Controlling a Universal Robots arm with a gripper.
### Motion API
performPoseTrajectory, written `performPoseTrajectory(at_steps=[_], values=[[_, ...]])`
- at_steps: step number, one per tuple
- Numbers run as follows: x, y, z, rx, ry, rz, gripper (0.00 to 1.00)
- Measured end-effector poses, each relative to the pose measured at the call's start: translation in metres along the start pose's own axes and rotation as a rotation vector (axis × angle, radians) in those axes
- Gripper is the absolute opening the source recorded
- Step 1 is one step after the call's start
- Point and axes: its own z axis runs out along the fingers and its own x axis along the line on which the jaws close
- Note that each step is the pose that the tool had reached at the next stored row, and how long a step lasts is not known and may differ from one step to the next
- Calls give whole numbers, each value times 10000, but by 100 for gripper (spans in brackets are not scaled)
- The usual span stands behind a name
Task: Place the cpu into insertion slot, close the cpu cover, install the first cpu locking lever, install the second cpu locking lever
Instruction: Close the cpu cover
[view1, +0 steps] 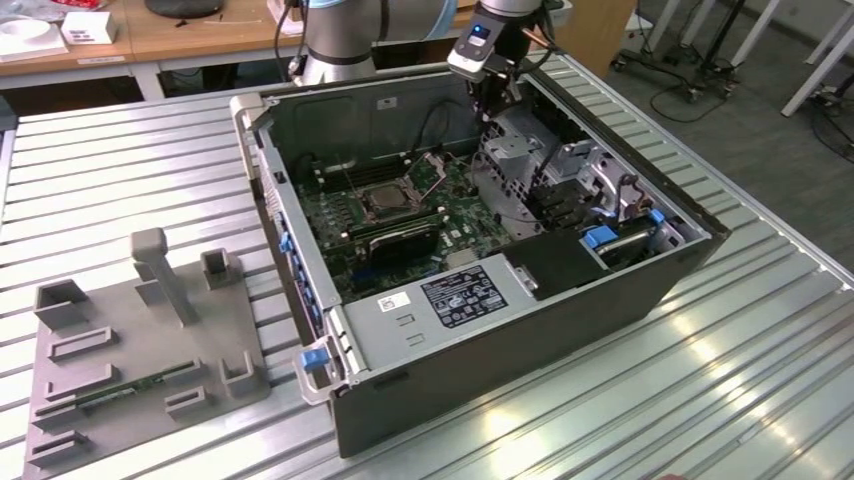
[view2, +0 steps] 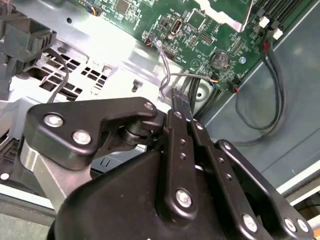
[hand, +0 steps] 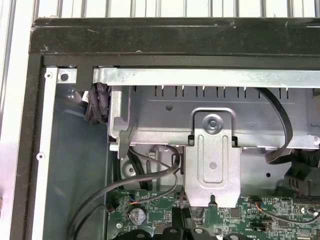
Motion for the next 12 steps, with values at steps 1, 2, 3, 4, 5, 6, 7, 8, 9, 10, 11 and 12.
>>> performPoseTrajectory(at_steps=[1,2,3,4,5,6,7,8,9,10,11,12], values=[[0,0,0,0,1,0,10],[0,0,0,0,1,0,10],[0,0,-4,0,-1,0,10],[0,0,-7,0,-1,1,10],[0,0,-7,0,0,1,10],[0,0,-7,0,-1,1,10],[0,0,-7,0,-1,1,10],[0,0,-7,0,-1,1,10],[0,0,-8,0,-1,1,10],[0,0,-8,0,0,1,10],[0,0,-8,0,-1,0,10],[0,0,-8,0,-1,1,10]])
